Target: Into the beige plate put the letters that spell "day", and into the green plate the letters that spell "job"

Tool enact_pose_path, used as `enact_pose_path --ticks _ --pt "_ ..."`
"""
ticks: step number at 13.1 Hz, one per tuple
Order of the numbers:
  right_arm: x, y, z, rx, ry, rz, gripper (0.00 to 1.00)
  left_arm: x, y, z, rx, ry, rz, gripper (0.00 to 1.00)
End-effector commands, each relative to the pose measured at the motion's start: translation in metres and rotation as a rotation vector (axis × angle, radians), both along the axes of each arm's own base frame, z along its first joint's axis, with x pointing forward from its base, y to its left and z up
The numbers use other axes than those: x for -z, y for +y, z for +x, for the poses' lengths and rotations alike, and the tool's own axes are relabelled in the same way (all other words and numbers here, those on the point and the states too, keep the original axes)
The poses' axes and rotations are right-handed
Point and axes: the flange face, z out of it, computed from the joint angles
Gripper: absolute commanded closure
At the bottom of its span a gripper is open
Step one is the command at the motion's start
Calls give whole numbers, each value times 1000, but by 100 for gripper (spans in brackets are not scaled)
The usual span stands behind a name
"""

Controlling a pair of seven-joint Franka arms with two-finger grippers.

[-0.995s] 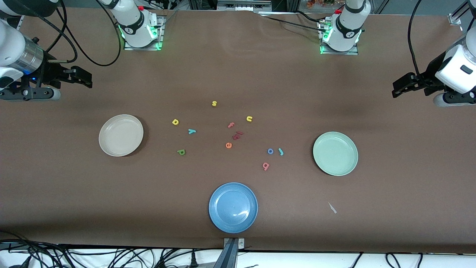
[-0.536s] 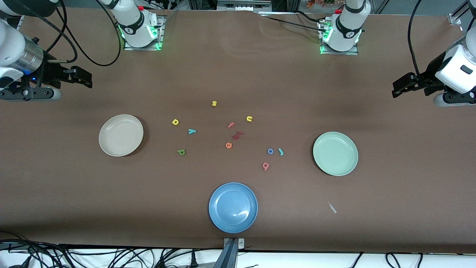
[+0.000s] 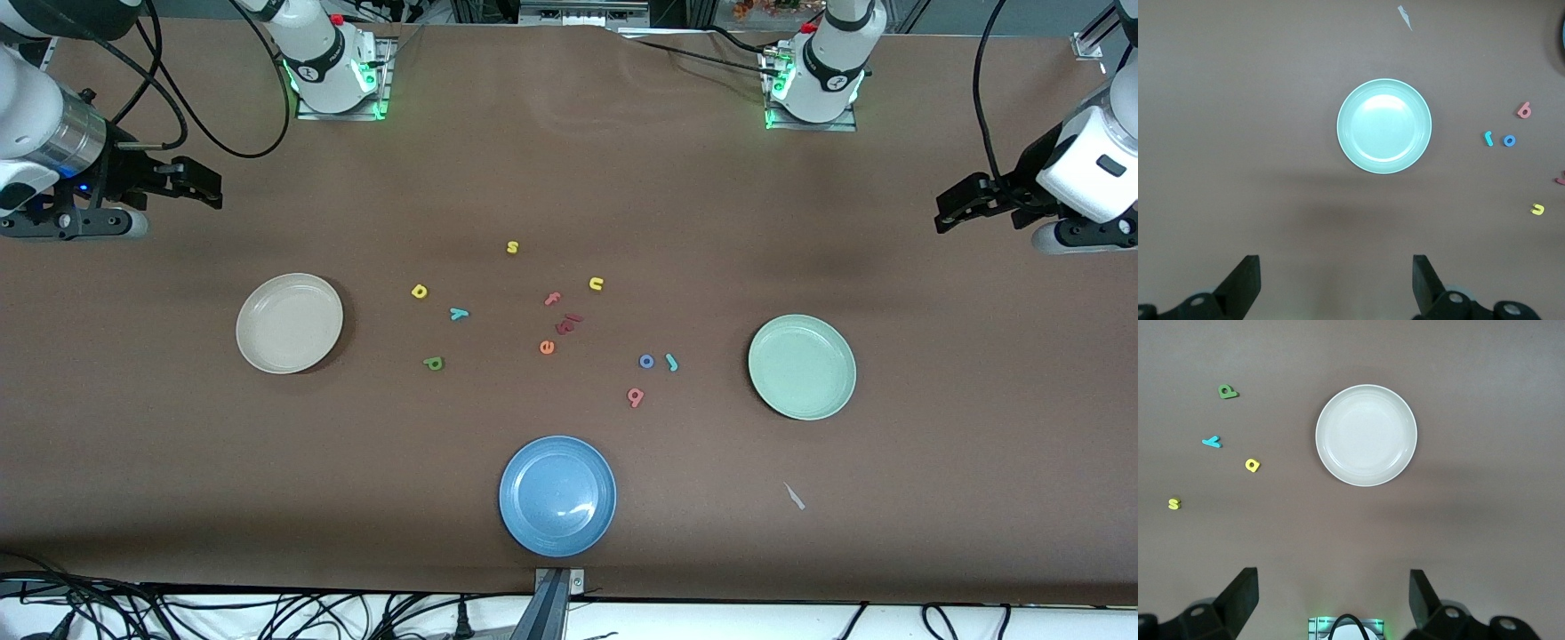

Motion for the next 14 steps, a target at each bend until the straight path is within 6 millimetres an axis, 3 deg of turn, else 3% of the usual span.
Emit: enact_pose_path --ticks 1,3,7,9,11,12,14 --pt "-3 2 1 3 12 15 0 11 -32 9 69 19 17 0" --pt "-3 5 1 -3 13 15 0 21 -42 11 89 37 9 0" --pt "5 48 -3 -78 17 16 0 40 -113 33 185 46 -1 0" --pt "20 66 2 -53 34 46 0 68 -146 47 209 61 -30 0" --pt "59 91 12 -27 56 58 0 110 -174 74 130 -8 -57 0" --pt "88 109 18 -49 68 58 0 125 -196 73 83 -9 -51 0" --pt "137 144 20 -1 40 49 0 173 -215 86 -29 -8 -45 0"
